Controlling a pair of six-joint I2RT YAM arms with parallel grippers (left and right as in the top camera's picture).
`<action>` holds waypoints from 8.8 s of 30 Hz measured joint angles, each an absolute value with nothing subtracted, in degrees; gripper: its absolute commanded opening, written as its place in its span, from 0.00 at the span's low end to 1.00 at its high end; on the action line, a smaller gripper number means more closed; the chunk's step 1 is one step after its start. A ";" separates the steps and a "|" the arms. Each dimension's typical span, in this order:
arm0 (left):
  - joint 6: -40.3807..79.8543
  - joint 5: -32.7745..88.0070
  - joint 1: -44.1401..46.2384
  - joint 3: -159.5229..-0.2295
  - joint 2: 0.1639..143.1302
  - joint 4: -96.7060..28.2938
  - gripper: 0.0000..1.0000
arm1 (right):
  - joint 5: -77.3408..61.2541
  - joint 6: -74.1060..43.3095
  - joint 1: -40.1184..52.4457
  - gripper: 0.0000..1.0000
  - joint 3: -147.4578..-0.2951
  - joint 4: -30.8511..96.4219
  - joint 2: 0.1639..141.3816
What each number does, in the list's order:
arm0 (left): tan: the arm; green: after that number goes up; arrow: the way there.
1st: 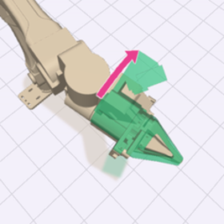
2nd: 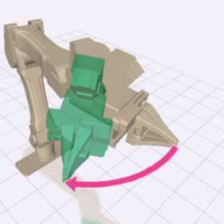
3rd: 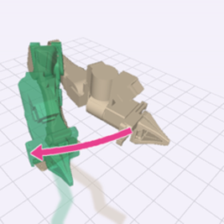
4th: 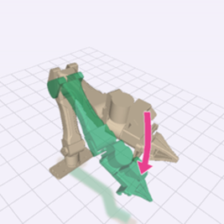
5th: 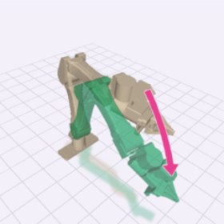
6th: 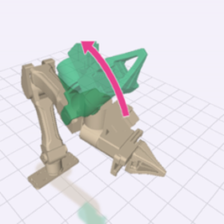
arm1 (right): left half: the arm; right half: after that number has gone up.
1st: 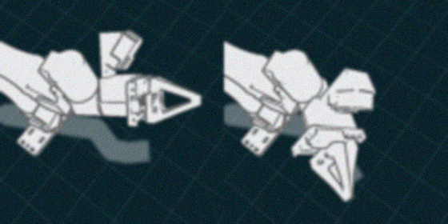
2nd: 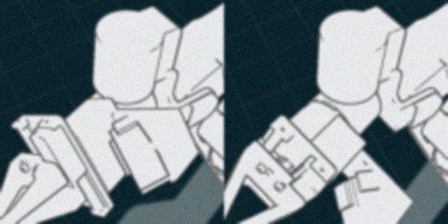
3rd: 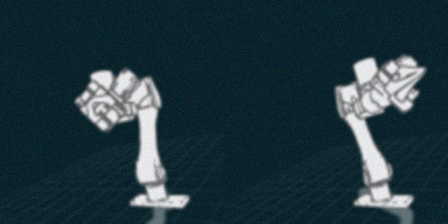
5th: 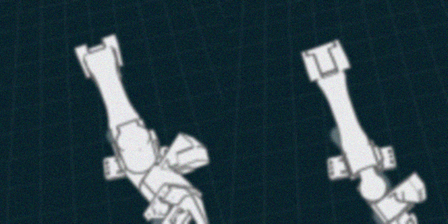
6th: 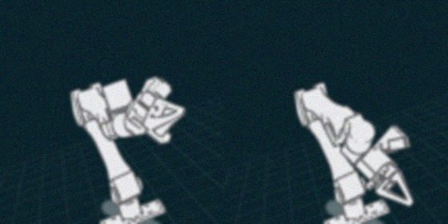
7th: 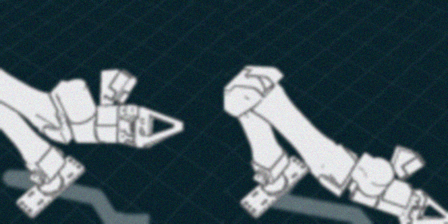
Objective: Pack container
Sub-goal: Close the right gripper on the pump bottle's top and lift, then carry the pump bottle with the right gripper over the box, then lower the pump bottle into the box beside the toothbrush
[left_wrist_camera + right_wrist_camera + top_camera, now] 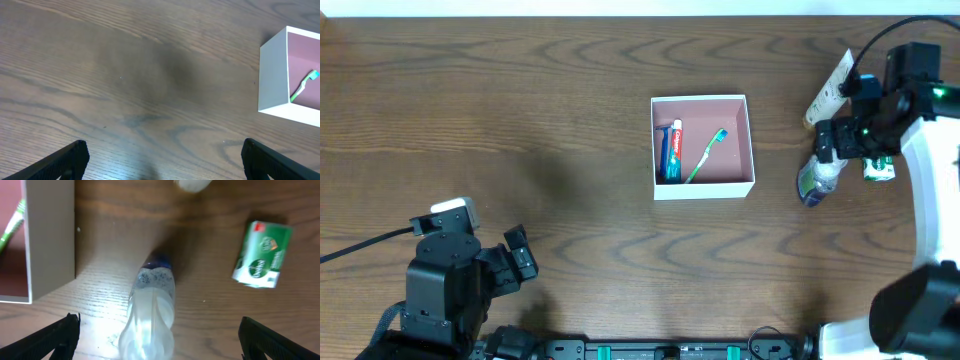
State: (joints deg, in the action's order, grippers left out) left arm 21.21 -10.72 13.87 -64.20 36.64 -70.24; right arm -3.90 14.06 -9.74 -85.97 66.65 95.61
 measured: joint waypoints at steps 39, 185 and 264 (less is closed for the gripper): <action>21.21 -10.72 13.87 -64.20 36.64 -70.24 0.98 | -4.32 13.45 -9.74 0.54 -85.62 67.77 98.54; 21.21 -10.72 13.87 -64.18 36.64 -70.26 0.98 | -3.33 -8.14 13.85 0.30 -112.46 63.99 116.92; 21.21 -10.72 13.87 -64.18 36.64 -70.24 0.98 | 0.86 -7.18 14.24 0.44 -109.86 59.27 117.71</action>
State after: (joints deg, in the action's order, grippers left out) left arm 21.21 -10.72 13.87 -64.18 36.64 -70.24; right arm 0.86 -7.18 14.24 -109.86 59.27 117.71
